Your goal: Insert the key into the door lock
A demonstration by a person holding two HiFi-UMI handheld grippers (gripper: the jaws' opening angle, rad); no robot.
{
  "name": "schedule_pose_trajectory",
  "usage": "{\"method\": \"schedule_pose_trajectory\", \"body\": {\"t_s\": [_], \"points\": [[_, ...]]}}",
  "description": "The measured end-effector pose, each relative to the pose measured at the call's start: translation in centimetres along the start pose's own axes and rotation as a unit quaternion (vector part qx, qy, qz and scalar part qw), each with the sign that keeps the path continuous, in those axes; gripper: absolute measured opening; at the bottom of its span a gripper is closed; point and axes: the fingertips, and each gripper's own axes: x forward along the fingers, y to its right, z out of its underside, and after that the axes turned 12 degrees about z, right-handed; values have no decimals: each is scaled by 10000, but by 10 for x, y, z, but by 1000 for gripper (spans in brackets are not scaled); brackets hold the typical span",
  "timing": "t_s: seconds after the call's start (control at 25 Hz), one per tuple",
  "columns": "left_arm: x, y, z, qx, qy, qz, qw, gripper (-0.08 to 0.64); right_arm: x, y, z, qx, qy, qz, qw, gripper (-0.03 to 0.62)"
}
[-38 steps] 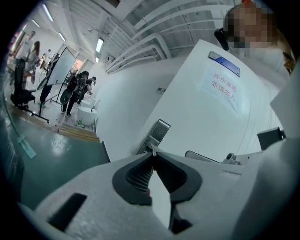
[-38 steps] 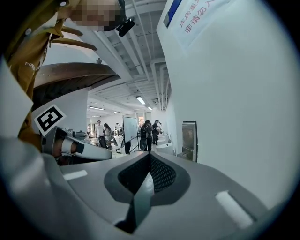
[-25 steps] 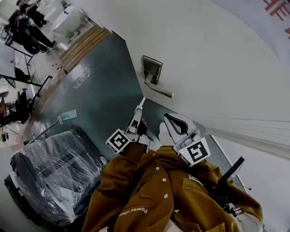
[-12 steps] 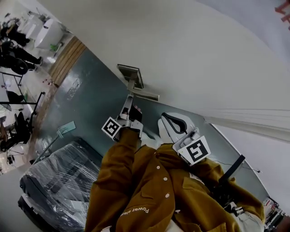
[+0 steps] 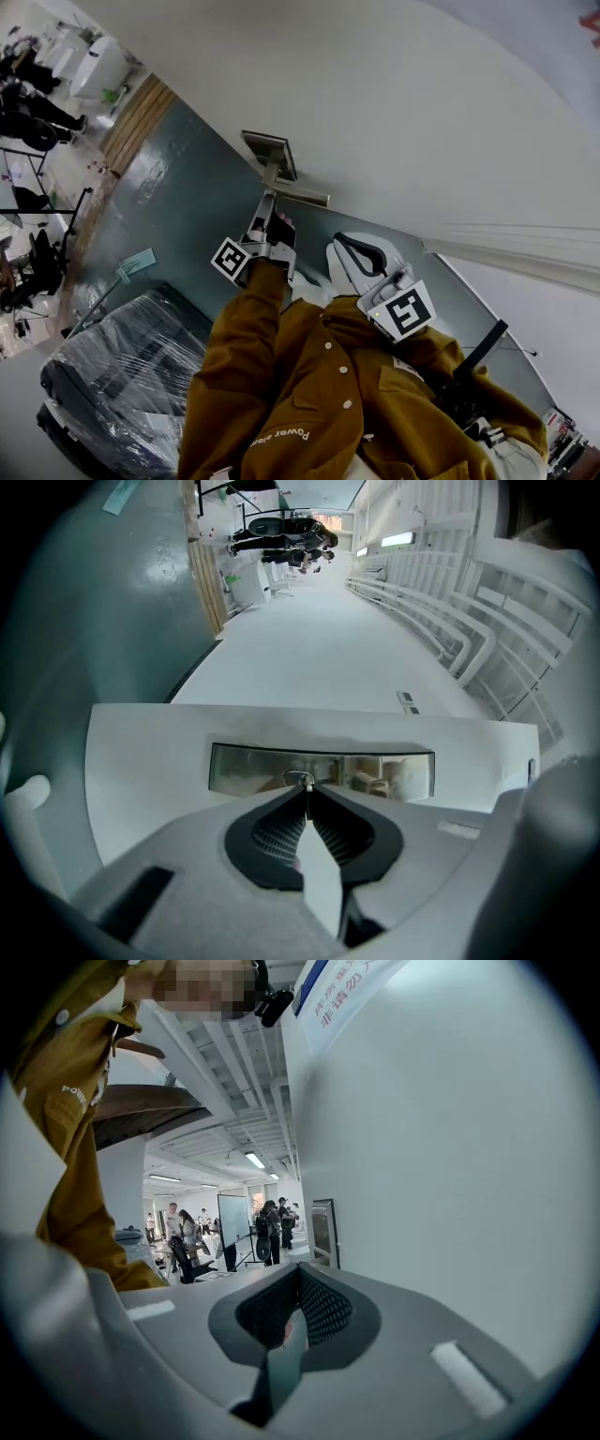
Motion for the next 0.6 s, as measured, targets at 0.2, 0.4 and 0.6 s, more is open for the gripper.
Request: {"method": "schedule_pose_trajectory", "body": {"t_s": [0.2,0.4,0.6], "points": [[7,-5,2,-136,-38,76,9999,28,1,0,-2,-21,68,8,10000,6],[17,-9,2,-178,-190,54,9996,28,-3,-2,5,-14,-49,16,10000,6],[36,-15,1,-341,-57,119,9993,31,-2,0,1,2,45,52,10000,6]]}}
